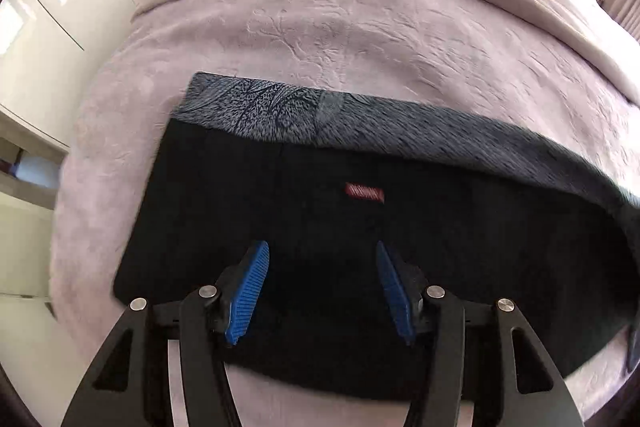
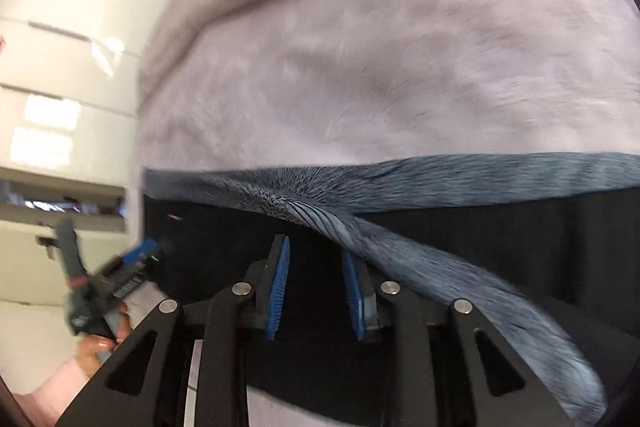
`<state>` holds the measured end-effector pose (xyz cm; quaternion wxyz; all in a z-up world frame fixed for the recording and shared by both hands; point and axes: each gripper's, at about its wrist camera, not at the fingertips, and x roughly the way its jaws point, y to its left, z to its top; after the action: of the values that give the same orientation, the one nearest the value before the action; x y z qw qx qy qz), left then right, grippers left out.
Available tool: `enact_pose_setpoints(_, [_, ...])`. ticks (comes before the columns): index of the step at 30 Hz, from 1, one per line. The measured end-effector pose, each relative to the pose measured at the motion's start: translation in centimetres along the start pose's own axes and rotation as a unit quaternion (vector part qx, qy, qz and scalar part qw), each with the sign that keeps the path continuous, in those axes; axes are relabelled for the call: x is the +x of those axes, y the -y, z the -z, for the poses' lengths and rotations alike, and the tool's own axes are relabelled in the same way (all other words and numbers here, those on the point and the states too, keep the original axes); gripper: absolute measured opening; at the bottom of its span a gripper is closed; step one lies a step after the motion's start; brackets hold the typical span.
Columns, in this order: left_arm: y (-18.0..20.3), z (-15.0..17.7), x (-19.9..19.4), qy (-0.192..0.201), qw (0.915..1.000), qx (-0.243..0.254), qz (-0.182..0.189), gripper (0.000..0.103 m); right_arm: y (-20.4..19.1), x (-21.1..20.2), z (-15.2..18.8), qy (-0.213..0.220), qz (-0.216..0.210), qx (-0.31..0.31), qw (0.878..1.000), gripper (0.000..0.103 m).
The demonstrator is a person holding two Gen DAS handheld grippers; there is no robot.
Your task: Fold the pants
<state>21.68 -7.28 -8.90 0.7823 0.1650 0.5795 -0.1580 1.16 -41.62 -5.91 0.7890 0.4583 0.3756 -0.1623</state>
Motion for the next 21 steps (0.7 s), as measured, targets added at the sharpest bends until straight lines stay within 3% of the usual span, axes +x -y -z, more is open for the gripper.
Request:
enact_pose_setpoints(2, [1.5, 1.4, -1.9, 0.004, 0.9999, 0.011, -0.006, 0.057, 2.0, -3.8, 0.8, 0.021, -0.029, 0.023, 0.999, 0.057])
enact_pose_setpoints(3, [2.0, 2.0, -2.7, 0.003, 0.9999, 0.011, -0.005, 0.057, 2.9, -5.2, 1.2, 0.029, -0.031, 0.03, 0.999, 0.061])
enact_pose_setpoints(9, [8.6, 5.9, -6.2, -0.025, 0.9989, 0.007, 0.04, 0.057, 8.6, -10.1, 5.9, 0.037, -0.026, 0.096, 0.994, 0.061])
enact_pose_setpoints(15, [16.5, 8.1, -7.7, -0.037, 0.9925, 0.069, 0.093, 0.057, 15.2, -15.9, 13.8, 0.085, 0.036, 0.162, 0.982, 0.061])
enact_pose_setpoints(19, [21.5, 9.4, -8.4, -0.023, 0.9823, 0.131, 0.132, 0.057, 20.0, -19.2, 19.3, 0.139, 0.074, 0.235, 0.959, 0.061])
enact_pose_setpoints(21, [22.9, 9.9, -8.1, -0.024, 0.9792, 0.156, 0.128, 0.057, 22.5, -20.1, 22.0, 0.164, 0.072, 0.281, 0.943, 0.061])
